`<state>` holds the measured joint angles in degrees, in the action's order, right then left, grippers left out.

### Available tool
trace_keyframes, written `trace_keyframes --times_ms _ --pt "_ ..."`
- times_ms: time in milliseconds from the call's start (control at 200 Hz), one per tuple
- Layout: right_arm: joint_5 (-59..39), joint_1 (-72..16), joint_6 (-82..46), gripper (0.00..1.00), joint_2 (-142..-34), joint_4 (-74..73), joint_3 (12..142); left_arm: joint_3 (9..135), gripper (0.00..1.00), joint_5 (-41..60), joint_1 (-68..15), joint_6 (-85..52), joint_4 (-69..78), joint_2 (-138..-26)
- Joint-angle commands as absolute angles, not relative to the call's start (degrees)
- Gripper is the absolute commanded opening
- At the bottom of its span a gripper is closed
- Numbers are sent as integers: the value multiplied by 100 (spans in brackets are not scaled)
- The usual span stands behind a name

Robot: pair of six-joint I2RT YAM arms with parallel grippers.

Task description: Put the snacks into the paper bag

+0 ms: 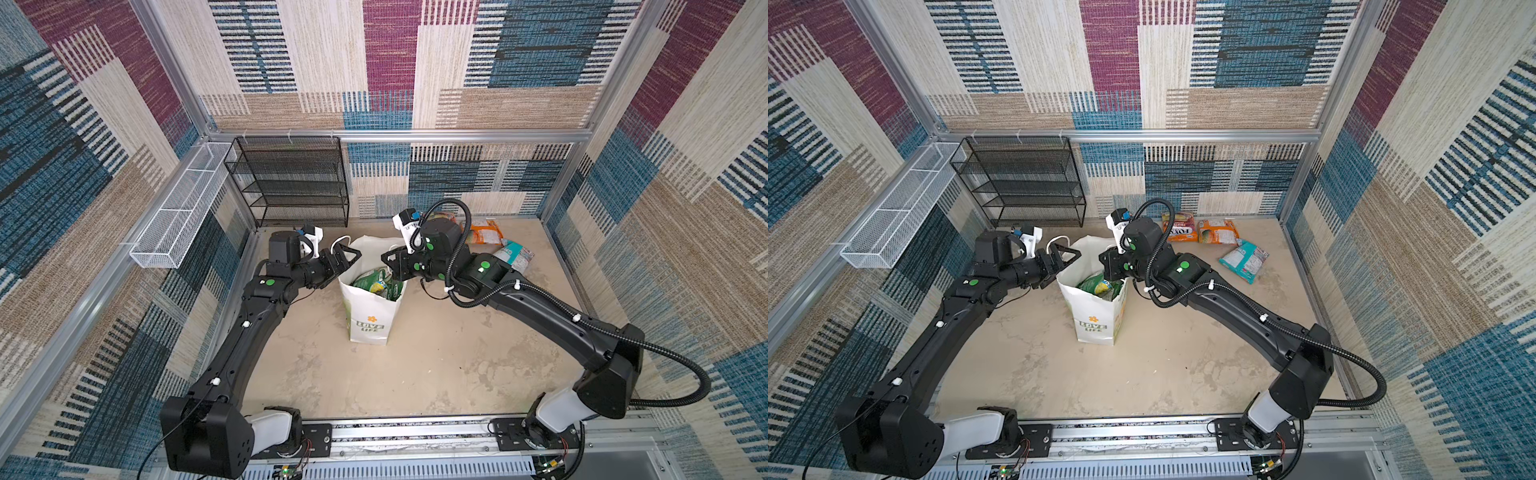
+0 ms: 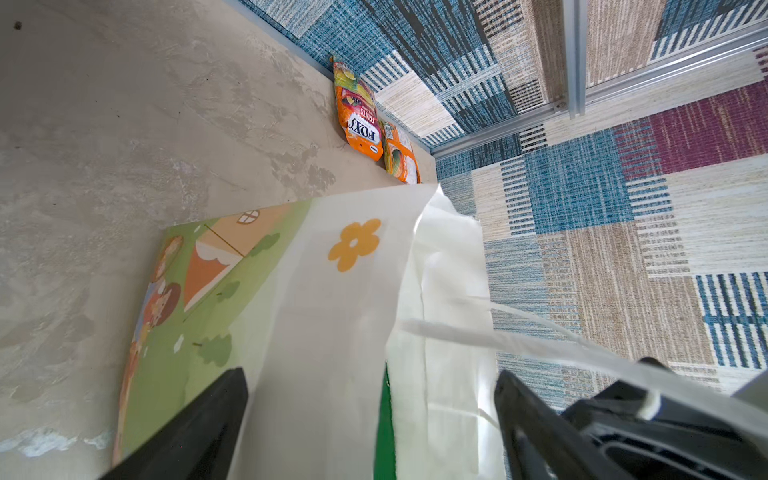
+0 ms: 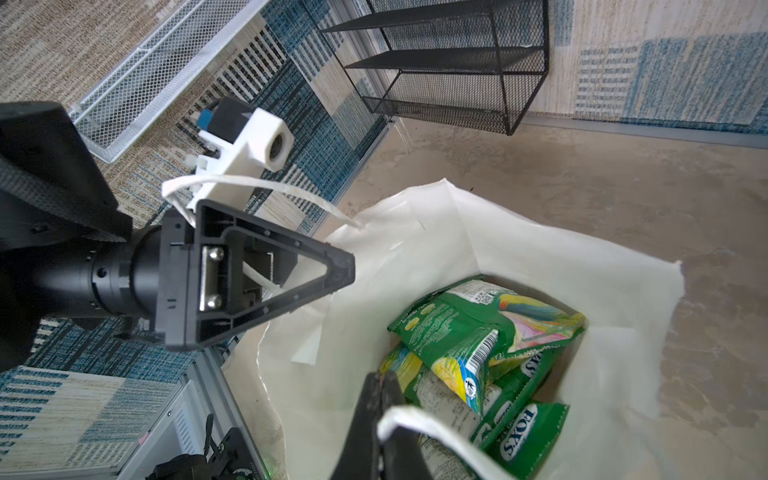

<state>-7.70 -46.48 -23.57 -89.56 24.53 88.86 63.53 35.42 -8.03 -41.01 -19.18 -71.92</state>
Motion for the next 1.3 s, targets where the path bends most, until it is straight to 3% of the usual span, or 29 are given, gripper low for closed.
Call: trace_keyframes --times_ms 0,346,731,861,1072,1297 --pt "-888 -4658 -2419 0 -8965 2223 8903 6307 96 3716 -817 -4221 -1747 -7071" --pt "-879 -4658 -2382 0 -8980 2320 9021 6511 95 3809 -993 -3237 -3072 -6528" --pt "-901 -4658 -2350 0 -8984 2483 9094 7509 91 2589 -1149 -2128 -4986 -6894" --pt "-870 -4659 -2352 0 -8895 2514 8955 7757 81 1919 -1212 -2119 -5252 -6965" --pt "-853 -4658 -2330 0 -8801 2542 8774 8162 84 1427 -1247 -1949 -5363 -6827" --pt "-841 -4658 -2296 0 -8763 2540 8719 8747 80 1400 -1256 -1820 -5304 -7105"
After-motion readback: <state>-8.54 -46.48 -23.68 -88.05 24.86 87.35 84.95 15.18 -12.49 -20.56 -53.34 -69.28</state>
